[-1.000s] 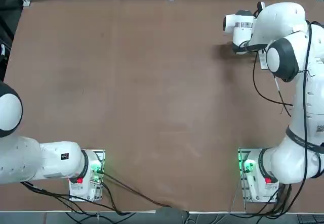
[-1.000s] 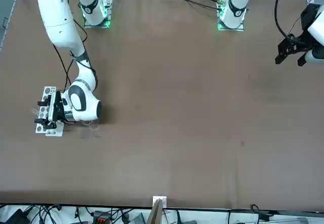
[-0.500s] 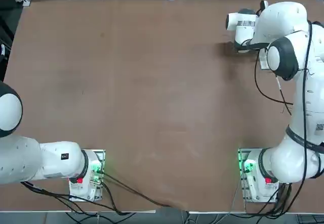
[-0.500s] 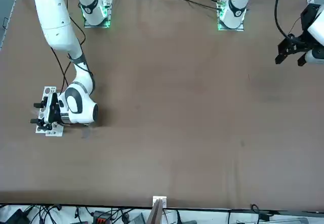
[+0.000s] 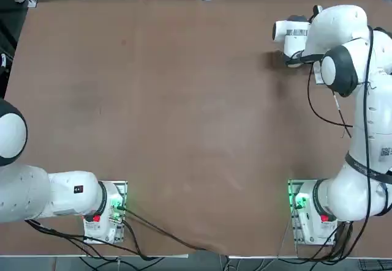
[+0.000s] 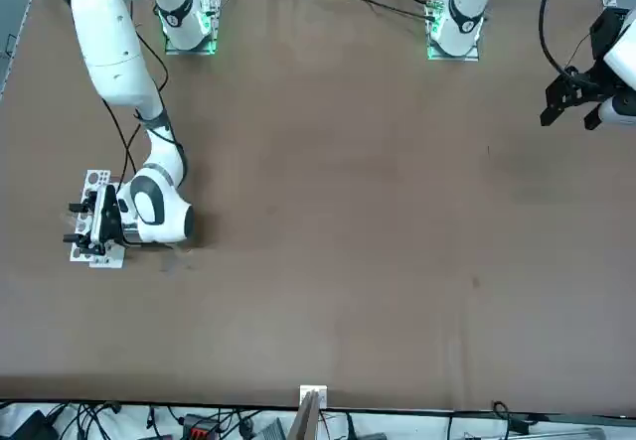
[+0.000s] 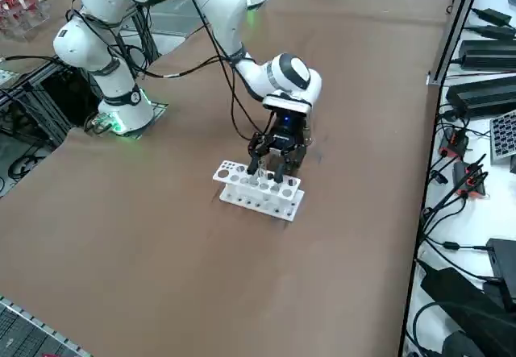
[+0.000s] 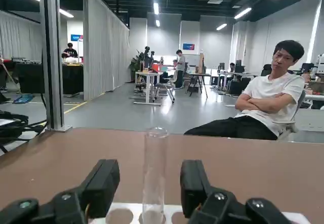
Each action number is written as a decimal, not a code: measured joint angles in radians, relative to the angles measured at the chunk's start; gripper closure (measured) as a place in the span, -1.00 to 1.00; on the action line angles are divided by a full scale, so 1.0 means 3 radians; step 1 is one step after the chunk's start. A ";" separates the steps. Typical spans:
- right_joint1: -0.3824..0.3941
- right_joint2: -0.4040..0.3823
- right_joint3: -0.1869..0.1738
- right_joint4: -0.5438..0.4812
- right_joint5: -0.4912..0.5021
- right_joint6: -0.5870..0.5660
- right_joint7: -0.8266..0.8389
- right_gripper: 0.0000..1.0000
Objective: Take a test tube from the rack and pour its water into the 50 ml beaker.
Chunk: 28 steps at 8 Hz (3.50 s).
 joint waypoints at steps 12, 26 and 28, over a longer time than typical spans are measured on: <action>-0.0052 0.0053 0.0000 0.0005 -0.0070 -0.0002 -0.0023 -0.08; 0.0048 -0.0260 0.0030 0.0284 -0.0066 -0.0358 -0.0574 0.59; 0.0085 -0.0520 0.0037 0.0352 -0.0007 -0.0355 -0.0735 0.59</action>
